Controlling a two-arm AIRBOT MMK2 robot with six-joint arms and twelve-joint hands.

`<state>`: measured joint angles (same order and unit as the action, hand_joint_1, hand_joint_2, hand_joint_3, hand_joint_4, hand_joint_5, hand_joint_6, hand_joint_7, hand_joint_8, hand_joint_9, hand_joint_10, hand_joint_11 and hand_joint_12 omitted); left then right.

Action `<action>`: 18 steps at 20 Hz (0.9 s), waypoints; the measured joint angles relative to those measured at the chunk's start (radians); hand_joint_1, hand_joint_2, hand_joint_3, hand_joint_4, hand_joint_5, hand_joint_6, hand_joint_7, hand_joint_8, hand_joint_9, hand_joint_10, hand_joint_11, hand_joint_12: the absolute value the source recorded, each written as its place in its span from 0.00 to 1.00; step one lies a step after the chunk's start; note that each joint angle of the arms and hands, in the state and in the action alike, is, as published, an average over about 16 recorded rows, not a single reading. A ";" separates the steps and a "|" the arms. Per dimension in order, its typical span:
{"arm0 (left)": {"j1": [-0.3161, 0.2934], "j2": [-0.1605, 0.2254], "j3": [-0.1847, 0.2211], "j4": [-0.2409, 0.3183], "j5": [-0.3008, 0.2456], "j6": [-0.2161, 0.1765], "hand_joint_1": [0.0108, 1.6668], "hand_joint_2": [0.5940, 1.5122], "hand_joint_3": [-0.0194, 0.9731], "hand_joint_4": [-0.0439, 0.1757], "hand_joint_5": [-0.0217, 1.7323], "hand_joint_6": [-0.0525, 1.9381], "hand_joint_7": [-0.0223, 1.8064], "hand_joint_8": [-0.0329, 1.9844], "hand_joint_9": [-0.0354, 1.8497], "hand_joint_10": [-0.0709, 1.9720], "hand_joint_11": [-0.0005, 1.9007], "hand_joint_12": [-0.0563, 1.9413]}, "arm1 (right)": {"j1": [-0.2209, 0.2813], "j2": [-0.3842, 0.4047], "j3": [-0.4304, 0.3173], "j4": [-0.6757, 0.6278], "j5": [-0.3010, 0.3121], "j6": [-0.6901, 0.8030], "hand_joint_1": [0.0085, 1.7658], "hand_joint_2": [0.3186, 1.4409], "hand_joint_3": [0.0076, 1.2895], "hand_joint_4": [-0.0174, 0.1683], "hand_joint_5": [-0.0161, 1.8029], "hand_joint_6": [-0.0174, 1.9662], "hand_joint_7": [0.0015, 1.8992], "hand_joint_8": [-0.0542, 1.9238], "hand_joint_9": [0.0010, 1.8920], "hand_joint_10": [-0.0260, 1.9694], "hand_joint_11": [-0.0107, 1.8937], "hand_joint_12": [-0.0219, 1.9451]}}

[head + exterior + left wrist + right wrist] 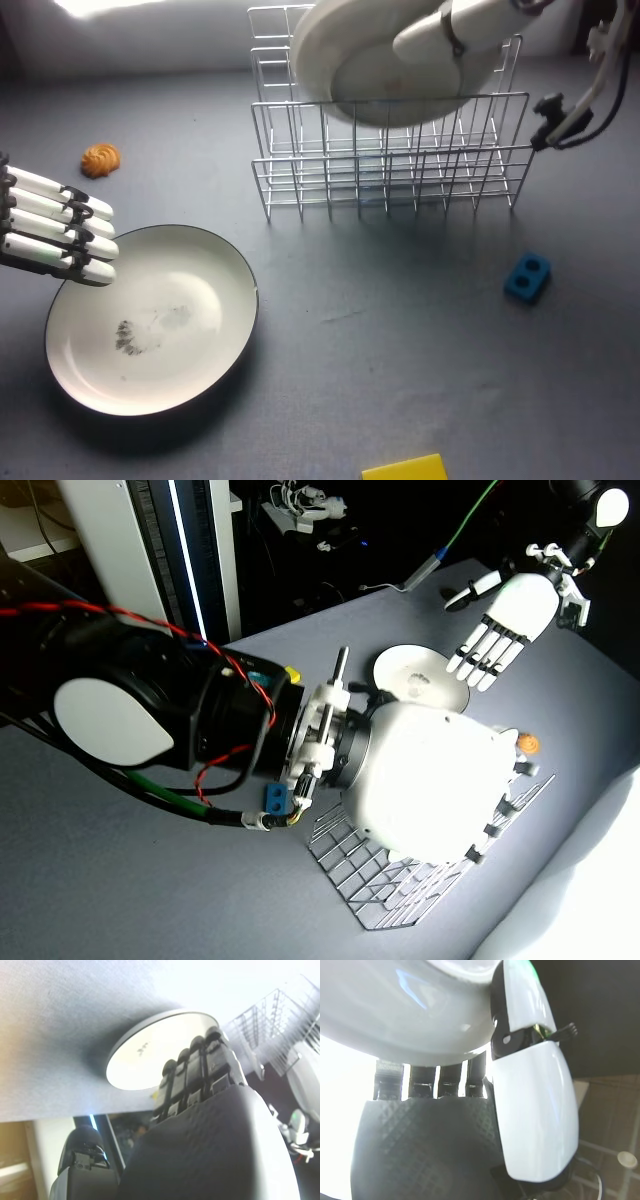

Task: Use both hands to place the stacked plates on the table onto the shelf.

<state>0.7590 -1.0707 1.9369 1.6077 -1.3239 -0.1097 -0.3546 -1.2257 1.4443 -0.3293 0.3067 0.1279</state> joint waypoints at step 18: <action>0.050 -0.022 -0.002 0.012 0.050 0.005 0.00 0.55 0.04 0.21 0.02 0.03 0.02 0.01 0.02 0.03 0.01 0.03 | -0.067 -0.036 0.057 0.028 0.055 -0.009 0.66 0.69 0.01 0.05 0.46 0.26 0.53 0.18 0.54 0.18 0.39 0.64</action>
<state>0.8086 -1.0928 1.9353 1.6196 -1.2743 -0.1049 -0.4221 -1.2612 1.5012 -0.3016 0.3621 0.1189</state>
